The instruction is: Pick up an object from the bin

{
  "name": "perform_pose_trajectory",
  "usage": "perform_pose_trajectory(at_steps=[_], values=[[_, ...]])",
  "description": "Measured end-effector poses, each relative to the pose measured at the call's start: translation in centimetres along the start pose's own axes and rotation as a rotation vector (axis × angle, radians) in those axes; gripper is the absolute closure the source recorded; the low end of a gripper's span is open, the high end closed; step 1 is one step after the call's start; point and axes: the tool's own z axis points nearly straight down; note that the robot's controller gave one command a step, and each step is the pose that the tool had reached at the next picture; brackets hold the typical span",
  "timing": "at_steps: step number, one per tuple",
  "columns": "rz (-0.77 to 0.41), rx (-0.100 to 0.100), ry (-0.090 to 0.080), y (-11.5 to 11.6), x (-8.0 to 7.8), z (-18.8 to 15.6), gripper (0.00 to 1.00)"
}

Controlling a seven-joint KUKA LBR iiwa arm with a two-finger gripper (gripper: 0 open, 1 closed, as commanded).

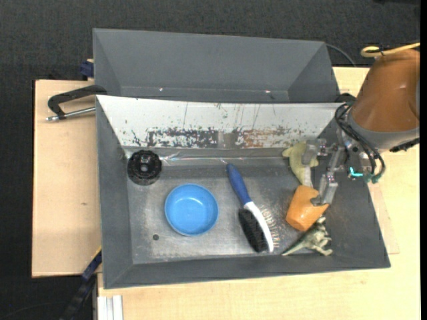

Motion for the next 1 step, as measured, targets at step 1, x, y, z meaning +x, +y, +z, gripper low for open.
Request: perform_pose_trajectory(at_steps=[1], values=[[-0.277,0.001,-0.007,-1.0,3.55,6.94,0.0]])
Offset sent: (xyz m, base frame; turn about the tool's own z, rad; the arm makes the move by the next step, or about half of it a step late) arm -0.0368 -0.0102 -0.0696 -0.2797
